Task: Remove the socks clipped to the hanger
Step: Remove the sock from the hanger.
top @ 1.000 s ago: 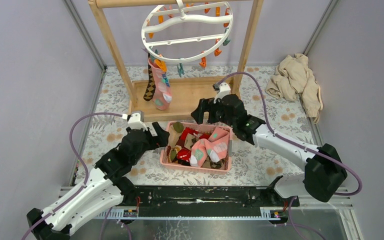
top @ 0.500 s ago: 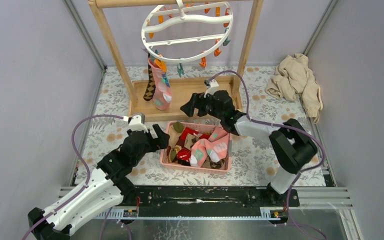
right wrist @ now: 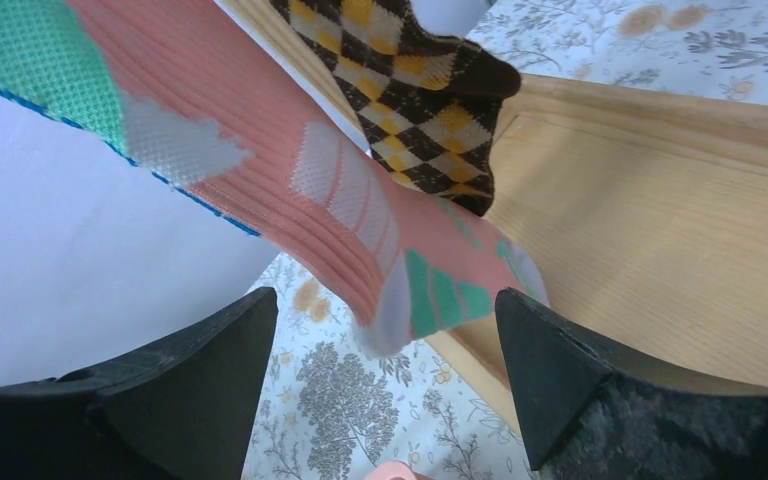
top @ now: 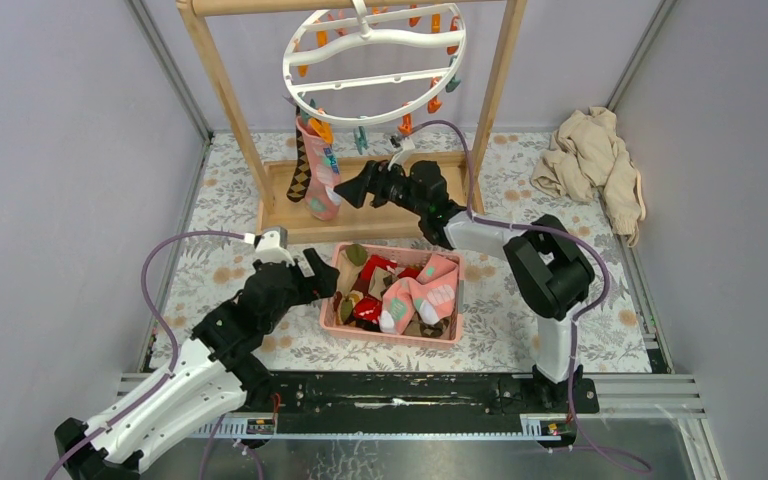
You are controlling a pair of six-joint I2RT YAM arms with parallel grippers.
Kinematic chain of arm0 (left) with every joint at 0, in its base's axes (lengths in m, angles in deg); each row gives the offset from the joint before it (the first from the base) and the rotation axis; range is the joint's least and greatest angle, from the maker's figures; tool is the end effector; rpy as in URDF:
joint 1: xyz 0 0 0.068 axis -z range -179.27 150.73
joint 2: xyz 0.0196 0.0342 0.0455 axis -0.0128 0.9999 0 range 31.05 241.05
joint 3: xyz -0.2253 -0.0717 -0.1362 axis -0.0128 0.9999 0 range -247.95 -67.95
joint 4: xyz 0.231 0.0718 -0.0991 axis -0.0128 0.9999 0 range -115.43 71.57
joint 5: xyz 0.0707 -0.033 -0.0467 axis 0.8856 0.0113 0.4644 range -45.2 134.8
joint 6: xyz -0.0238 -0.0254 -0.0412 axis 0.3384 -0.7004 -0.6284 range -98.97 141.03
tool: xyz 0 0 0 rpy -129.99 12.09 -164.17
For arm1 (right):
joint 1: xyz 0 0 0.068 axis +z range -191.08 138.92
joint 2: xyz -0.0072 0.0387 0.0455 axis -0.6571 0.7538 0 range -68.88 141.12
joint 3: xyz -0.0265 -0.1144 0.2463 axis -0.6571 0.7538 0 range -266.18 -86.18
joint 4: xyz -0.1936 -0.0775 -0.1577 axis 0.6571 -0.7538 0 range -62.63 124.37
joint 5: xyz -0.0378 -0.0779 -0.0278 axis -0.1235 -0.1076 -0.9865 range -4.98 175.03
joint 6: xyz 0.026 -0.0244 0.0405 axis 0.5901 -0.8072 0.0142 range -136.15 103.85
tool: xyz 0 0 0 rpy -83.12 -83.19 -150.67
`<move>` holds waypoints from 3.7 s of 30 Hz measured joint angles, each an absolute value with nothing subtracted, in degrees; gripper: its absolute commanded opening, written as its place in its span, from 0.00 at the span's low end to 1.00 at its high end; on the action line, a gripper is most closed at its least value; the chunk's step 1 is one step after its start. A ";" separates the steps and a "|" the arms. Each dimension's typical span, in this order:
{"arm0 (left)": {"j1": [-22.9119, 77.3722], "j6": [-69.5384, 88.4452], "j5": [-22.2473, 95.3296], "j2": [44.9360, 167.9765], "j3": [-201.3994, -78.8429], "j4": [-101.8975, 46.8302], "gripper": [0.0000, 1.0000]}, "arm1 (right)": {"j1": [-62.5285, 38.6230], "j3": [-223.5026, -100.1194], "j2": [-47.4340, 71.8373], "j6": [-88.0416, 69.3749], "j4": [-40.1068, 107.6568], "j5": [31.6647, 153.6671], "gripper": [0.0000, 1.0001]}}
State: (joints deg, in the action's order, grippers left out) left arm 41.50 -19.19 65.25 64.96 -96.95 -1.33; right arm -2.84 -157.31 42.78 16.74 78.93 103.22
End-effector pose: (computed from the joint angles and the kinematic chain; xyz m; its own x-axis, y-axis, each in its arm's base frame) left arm 0.1172 -0.0845 0.2476 -0.5261 -0.3453 -0.7772 0.0533 0.8987 -0.4354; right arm 0.3468 0.2874 0.2528 -0.4058 0.3370 -0.8495 -0.7292 0.4409 0.5233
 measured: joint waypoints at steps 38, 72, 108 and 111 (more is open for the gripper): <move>41.48 -19.46 64.62 64.09 -96.95 -1.18 0.98 | -1.42 -159.10 49.62 36.04 93.00 116.16 0.10; 41.48 -19.46 62.74 67.87 -96.95 -1.40 0.98 | -22.60 -129.29 27.70 62.33 117.11 125.78 0.08; 41.50 -19.48 57.80 72.20 -98.26 -5.70 0.98 | -22.45 -133.27 38.30 76.38 123.45 138.78 0.11; 41.48 -19.46 57.58 72.20 -98.34 -6.14 0.99 | -21.68 -133.25 36.92 78.50 123.40 140.29 0.11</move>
State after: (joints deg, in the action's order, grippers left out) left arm 41.48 -19.46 57.58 72.20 -98.34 -6.14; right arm -21.68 -133.25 36.92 78.50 123.40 140.29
